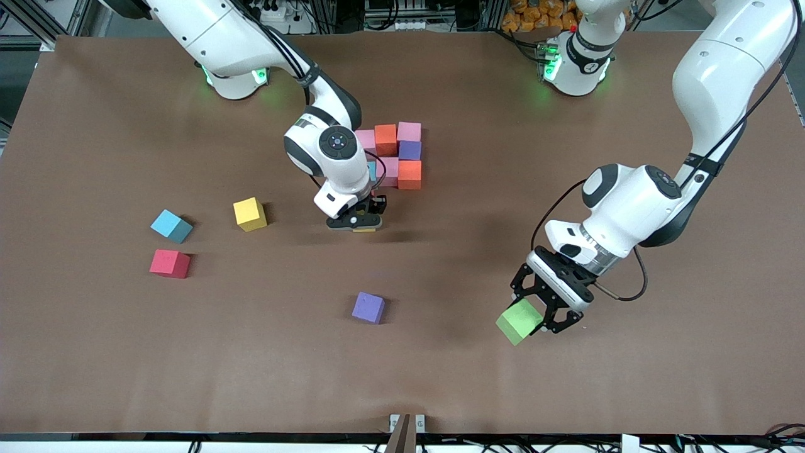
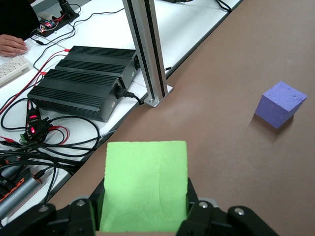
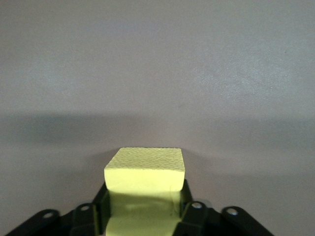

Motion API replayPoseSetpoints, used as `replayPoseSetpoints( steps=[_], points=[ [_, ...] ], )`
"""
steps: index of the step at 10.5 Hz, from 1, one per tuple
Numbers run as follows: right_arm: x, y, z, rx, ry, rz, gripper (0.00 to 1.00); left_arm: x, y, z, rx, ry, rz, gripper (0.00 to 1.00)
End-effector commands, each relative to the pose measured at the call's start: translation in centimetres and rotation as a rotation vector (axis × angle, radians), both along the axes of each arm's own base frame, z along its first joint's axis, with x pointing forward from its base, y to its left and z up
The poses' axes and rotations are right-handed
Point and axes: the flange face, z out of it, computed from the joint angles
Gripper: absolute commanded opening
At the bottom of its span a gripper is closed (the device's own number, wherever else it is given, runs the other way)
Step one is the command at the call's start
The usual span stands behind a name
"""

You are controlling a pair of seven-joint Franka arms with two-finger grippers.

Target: Form number 2 with 11 blocks

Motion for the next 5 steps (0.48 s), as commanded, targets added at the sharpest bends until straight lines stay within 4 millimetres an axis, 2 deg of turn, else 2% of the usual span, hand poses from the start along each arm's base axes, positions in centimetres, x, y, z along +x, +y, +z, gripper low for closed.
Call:
replayPoseSetpoints(
  steps=[1, 5],
  points=[
    [-0.4, -0.6, 1.0, 0.001, -0.010, -0.005, 1.00, -0.8, 0.1, 0.8, 0.024, 0.003, 0.006, 0.00],
    [0.2, -0.8, 2.8, 0.013, -0.040, -0.012, 1.00, -1.1, -0.6, 0.6, 0.026, 0.004, -0.006, 0.00]
  ],
)
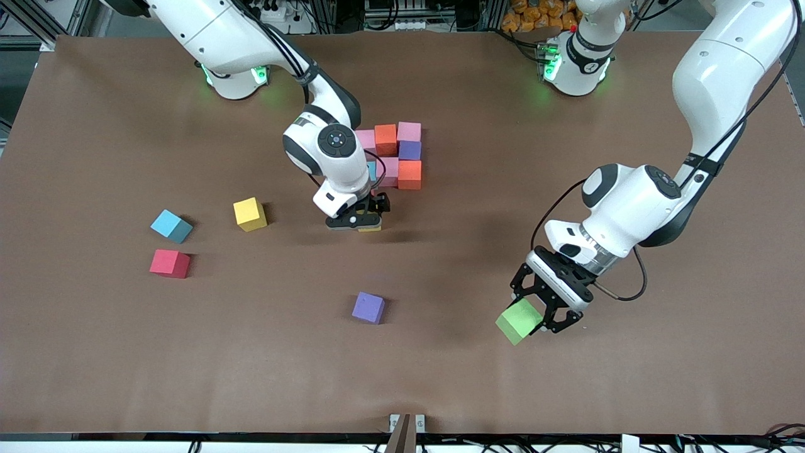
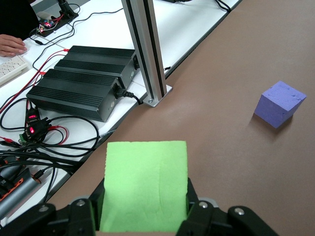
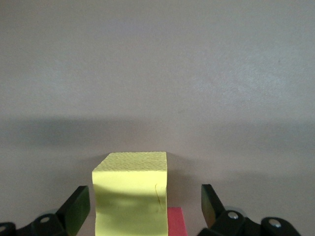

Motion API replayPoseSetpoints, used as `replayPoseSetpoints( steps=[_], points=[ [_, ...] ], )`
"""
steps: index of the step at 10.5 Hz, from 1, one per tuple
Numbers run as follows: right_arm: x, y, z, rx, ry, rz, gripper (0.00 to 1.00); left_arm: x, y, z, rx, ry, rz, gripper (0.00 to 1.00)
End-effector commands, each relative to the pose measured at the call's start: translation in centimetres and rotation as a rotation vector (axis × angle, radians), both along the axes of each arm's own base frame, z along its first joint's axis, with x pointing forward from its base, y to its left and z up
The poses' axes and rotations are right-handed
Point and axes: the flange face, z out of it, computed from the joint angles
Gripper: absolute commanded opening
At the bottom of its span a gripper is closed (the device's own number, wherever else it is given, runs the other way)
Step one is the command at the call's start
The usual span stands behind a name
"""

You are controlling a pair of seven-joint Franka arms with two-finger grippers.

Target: Form number 2 with 11 blocks

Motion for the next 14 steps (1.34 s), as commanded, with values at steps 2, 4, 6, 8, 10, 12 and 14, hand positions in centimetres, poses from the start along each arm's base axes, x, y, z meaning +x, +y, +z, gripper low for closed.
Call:
replayPoseSetpoints(
  steps=[2, 4, 6, 8, 10, 12, 14],
  points=[
    [0.9, -1.5, 3.5, 0.014, -0.047, -0.027, 1.00, -1.2, -0.9, 0.5, 0.026, 0.006, -0.011, 0.00],
    [2.0, -2.8, 6.1, 0.019, -0.084, -0.046, 1.00, -1.6, -2.0, 0.6, 0.026, 0.004, -0.028, 0.00],
    [3.7, -5.0, 8.4, 0.037, -0.102, -0.103, 1.00, -3.1, -5.6, 0.1, 0.033, 0.005, -0.097, 0.00],
    [4.9, -8.1, 9.7, -0.012, -0.078, -0.090, 1.00, -4.4, -8.2, -0.6, 0.067, -0.005, -0.175, 0.00],
    [6.3, -13.0, 11.5, -0.061, 0.007, 0.001, 1.00, -5.6, -10.9, -2.1, 0.096, -0.020, -0.268, 0.00],
    [7.6, -18.7, 13.0, -0.125, 0.077, 0.020, 1.00, -6.7, -13.2, -5.1, 0.107, -0.014, -0.364, 0.00],
    [8.3, -21.8, 12.2, -0.147, 0.104, 0.032, 1.00, -8.8, -16.8, -6.5, 0.102, -0.005, -0.438, 0.00]
  ],
)
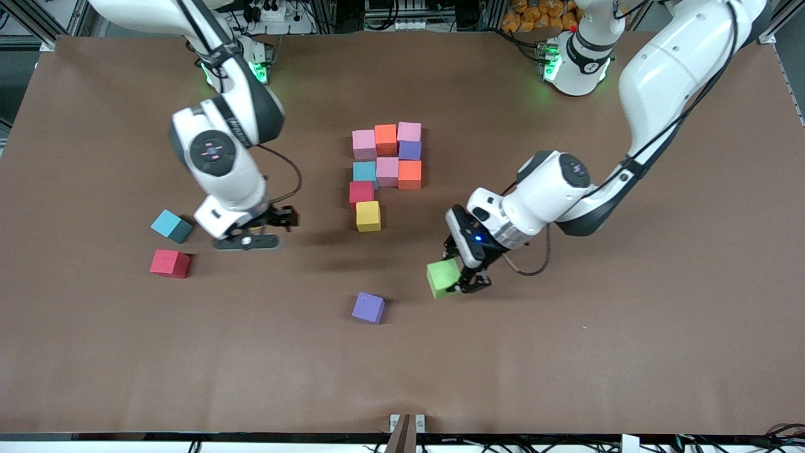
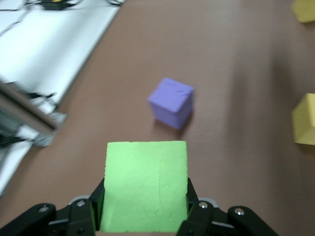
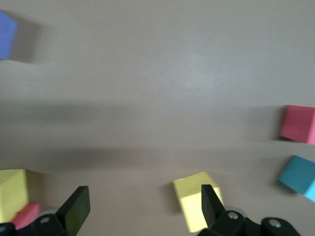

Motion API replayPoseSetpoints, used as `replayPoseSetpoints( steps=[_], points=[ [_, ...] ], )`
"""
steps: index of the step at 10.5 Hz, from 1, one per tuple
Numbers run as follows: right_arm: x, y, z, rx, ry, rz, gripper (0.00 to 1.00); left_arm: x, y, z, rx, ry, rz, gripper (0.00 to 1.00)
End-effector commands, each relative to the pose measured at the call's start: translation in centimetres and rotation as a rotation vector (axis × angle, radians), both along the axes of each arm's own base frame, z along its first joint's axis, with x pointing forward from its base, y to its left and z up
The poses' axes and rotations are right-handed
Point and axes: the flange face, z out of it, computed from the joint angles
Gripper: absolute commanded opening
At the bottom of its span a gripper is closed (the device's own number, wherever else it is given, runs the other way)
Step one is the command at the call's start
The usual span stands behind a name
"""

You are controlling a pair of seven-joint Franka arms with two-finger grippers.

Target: Form number 2 with 11 blocks

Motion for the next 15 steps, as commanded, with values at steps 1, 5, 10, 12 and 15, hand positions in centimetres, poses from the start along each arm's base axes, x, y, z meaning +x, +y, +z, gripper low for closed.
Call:
replayPoseSetpoints(
  steps=[1, 5, 10, 12, 15],
  points=[
    [-0.1, -4.5, -1.2, -0.007, 0.059, 0.094, 1.00, -2.0, -3.8, -1.7, -0.011, 0.013, -0.074, 0.00],
    [-2.2, -9.3, -7.1, 0.027, 0.106, 0.295, 1.00, -7.6, -11.5, -3.7, -0.005, 0.040, -0.191, 0.03],
    [-6.1, -9.3, -11.7, 0.080, 0.068, 0.309, 1.00, -10.4, -10.5, -6.2, 0.033, 0.078, -0.266, 0.04],
    [-6.9, -9.2, -12.4, 0.093, 0.059, 0.301, 1.00, -10.6, -9.9, -5.2, 0.005, 0.094, -0.263, 0.04],
    [-7.0, -8.4, -11.9, 0.111, 0.053, 0.291, 1.00, -11.9, -9.6, -5.7, 0.005, 0.118, -0.281, 0.04]
  ],
)
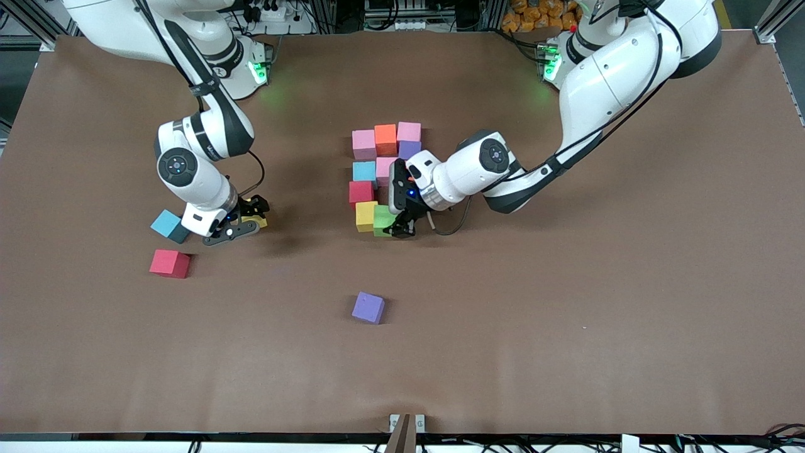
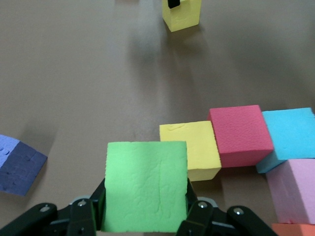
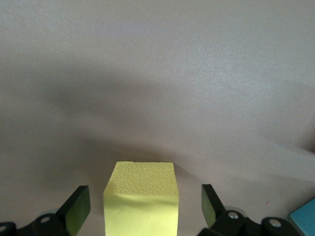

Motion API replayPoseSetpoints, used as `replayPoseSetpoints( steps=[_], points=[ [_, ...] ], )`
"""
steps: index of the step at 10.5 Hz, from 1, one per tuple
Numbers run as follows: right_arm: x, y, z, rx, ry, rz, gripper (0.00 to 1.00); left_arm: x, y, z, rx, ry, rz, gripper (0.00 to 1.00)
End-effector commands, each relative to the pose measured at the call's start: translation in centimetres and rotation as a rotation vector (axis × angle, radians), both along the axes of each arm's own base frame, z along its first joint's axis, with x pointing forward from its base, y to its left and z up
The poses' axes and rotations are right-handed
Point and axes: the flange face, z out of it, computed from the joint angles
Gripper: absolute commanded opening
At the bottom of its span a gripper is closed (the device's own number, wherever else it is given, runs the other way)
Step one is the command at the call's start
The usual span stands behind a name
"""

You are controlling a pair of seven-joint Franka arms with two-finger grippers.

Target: Form number 2 with 11 blocks

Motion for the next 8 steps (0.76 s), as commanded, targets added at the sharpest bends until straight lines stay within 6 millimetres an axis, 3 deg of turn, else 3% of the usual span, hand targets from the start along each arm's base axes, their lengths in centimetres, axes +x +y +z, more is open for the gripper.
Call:
replayPoseSetpoints(
  steps=[1, 3, 8],
  points=[
    [-0.7, 0.3, 0.9, 0.018, -0.007, 0.001, 1.00, -2.2, 0.6, -0.9, 0.020, 0.021, -0.043, 0.05],
    [-1.3, 0.1, 0.3, 0.015, 0.006, 0.003, 1.00, -2.7, 1.9, -1.9, 0.040, 0.042, -0.045, 0.06],
    [-1.9, -0.1, -0.2, 0.012, 0.020, 0.004, 1.00, -2.7, 2.0, -2.0, 0.037, 0.043, -0.044, 0.06]
  ],
)
